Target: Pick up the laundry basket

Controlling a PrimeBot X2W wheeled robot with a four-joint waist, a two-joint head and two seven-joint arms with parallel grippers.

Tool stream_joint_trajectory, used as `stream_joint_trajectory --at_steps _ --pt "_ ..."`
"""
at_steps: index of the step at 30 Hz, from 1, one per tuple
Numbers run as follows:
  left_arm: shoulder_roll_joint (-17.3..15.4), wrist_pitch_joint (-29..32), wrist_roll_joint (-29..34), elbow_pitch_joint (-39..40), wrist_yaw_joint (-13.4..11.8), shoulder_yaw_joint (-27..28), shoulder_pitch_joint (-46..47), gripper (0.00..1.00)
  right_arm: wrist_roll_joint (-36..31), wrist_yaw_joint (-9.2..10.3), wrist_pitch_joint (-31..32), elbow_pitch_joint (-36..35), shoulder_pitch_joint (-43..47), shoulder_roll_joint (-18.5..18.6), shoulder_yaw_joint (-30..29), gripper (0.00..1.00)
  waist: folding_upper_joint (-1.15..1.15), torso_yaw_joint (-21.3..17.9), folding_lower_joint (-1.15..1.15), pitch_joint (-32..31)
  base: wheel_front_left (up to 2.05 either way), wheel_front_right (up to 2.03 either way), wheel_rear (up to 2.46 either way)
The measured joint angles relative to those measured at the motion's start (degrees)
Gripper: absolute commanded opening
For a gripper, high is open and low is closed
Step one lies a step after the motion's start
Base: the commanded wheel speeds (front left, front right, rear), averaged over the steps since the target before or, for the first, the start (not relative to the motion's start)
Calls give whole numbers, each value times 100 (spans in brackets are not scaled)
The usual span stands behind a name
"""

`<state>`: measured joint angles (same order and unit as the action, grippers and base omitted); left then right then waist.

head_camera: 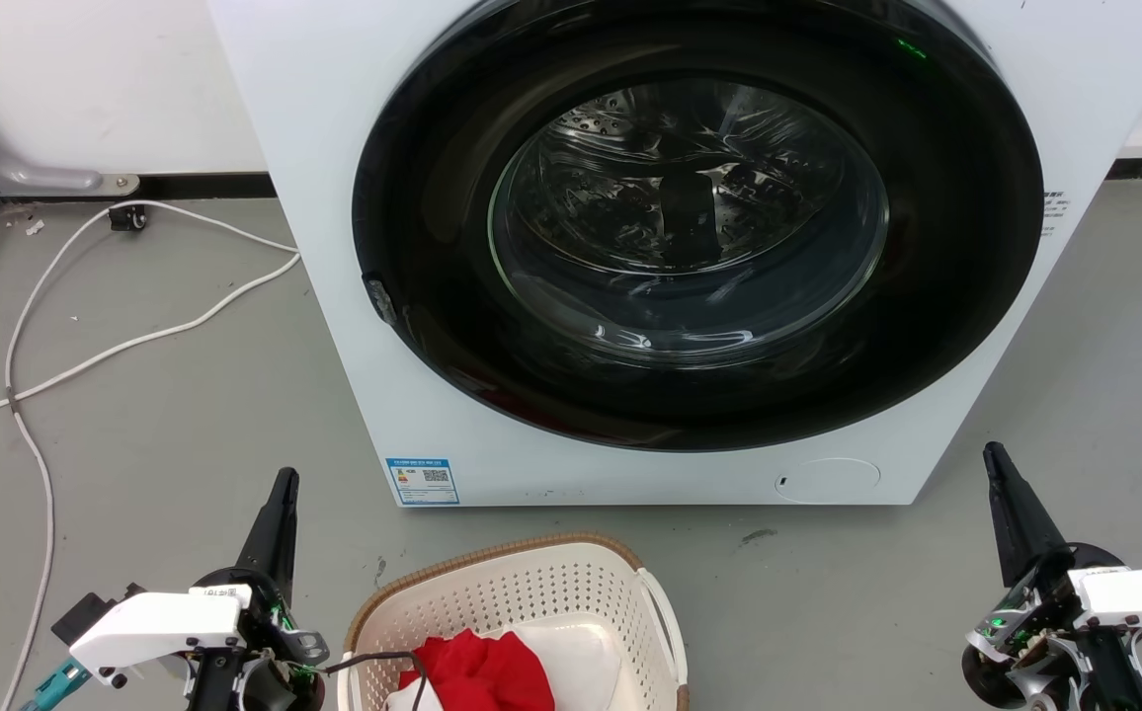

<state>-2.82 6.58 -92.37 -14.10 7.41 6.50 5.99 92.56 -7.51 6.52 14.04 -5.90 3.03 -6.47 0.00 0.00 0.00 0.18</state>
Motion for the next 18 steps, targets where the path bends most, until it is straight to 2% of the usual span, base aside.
stream_joint_trajectory --at_steps 18 --pt "0 0 0 0 0 0 0 0 0 1 0 0 0 -1 -3 0 0 0 0 0 0 0 0"
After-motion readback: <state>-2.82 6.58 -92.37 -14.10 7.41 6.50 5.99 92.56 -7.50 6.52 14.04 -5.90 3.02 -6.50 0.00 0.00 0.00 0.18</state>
